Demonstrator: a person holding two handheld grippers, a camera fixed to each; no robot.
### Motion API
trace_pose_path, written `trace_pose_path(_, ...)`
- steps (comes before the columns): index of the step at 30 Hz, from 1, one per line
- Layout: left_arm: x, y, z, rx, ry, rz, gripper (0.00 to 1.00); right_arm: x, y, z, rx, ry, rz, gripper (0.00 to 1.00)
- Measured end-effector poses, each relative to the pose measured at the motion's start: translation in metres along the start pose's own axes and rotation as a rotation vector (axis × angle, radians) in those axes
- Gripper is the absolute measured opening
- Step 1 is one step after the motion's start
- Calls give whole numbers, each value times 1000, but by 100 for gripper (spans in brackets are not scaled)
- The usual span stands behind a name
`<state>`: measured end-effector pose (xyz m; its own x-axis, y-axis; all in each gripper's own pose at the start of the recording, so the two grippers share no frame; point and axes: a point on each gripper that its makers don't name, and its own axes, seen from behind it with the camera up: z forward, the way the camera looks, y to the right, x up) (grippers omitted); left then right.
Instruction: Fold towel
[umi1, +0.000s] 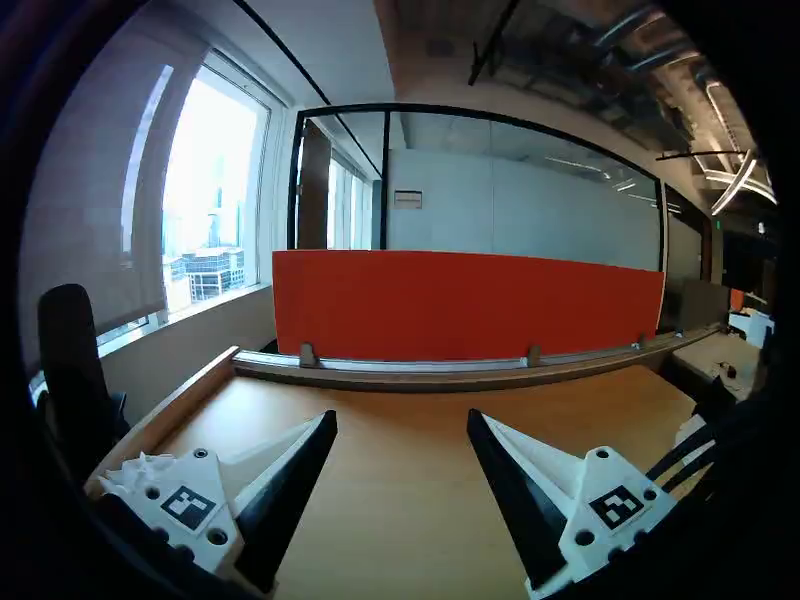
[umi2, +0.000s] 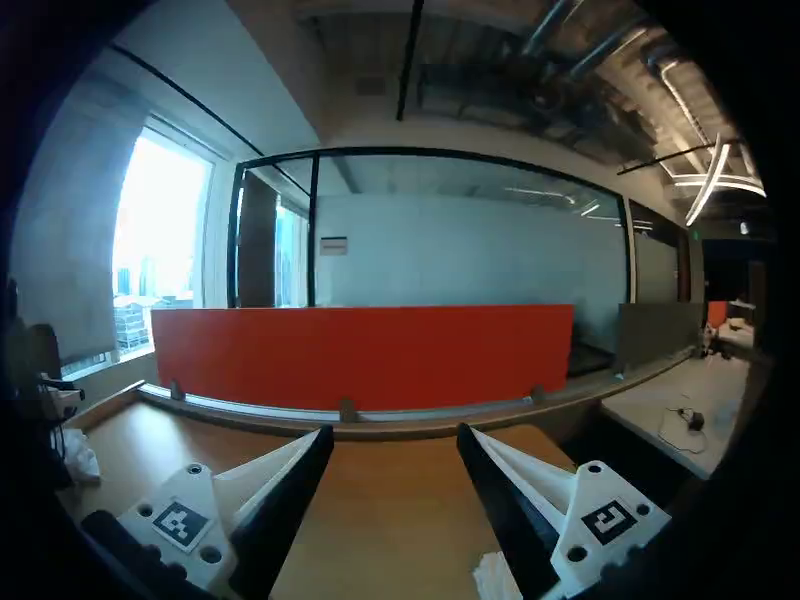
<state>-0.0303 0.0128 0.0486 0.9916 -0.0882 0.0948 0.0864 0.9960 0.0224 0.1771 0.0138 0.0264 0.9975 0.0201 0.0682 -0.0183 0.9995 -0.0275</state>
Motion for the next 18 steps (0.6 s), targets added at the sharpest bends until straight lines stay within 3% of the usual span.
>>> trace_pose_path(6,3,-3,0,-1,12,-12,97,3,-25,2,16,7,21,96)
trace_pose_path(18,10,-1,4,-11,55,25,97,13,-52,3,39,5,19,96)
